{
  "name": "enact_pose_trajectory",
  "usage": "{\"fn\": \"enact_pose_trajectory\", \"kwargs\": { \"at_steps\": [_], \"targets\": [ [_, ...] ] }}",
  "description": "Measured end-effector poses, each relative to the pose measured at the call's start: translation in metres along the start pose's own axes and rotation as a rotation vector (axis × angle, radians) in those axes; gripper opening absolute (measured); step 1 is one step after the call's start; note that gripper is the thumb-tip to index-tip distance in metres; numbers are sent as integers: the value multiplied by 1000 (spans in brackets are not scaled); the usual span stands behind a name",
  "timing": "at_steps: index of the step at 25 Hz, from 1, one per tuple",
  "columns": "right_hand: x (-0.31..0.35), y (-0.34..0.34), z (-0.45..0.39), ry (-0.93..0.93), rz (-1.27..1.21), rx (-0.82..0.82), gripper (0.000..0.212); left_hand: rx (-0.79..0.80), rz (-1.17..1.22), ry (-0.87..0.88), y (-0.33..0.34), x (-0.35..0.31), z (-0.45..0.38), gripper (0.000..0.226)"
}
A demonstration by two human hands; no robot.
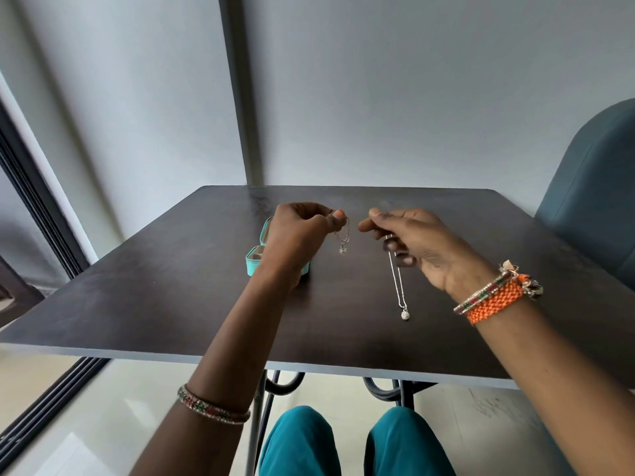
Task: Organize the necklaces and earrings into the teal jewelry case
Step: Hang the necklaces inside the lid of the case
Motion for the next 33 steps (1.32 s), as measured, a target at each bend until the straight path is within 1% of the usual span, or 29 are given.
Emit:
{"fn": "enact_pose_trajectory", "kwargs": {
  "at_steps": [3,5,6,9,11,13,14,16,18,19,20,21,23,25,26,28,30,32,33],
  "targets": [
    [3,7,6,163,-134,111,31,-21,-80,67,1,4,0,21],
    [5,9,6,212,-154,126,35,-63,-139,128,5,6,3,19],
    [4,10,6,231,-160,117,35,-111,-194,176,7,7,6,16],
    [0,12,5,296,-204,105,33,-264,-407,415,12,8,14,8],
    [-1,14,5,336,-293,133,28,-326,-559,553,17,11,20,12],
    [0,12,2,337,-345,137,23,-442,-662,673,22,17,23,13],
    [2,10,-2,324,-329,135,22,-508,-687,712,23,19,25,11],
    [5,4,-9,268,-242,129,18,-594,-698,740,26,25,26,10],
    [9,-1,-15,174,-103,111,14,-614,-686,738,31,30,23,11],
    [12,-3,-17,110,-18,96,13,-602,-667,735,35,33,22,11],
    [17,-3,-19,37,73,84,12,-560,-623,727,39,35,21,11],
    [24,-4,-20,-46,169,88,12,-488,-531,704,41,37,21,14],
    [40,-5,-26,-210,349,128,10,-327,-201,605,40,37,21,20],
    [56,-9,-32,-339,492,182,9,-248,129,497,32,37,20,25],
    [64,-12,-35,-389,552,213,10,-217,229,430,27,34,18,26],
    [78,-14,-38,-440,628,278,12,-94,326,291,21,27,8,28],
    [89,-14,-38,-460,697,340,11,106,386,194,17,17,-2,30],
    [95,-12,-38,-471,773,378,8,256,400,211,16,9,-7,29],
    [96,-11,-38,-476,792,376,7,281,378,246,17,6,-7,25]
  ]
}}
Point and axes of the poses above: each hand's wrist, its own z-axis away from the middle knuckle, its own y-axis out of the palm, x = y × z, the point moved 1 cm from there along -z, towards the middle knuckle, and after that the axes turned 13 degrees about -y, right-handed, at the moved point
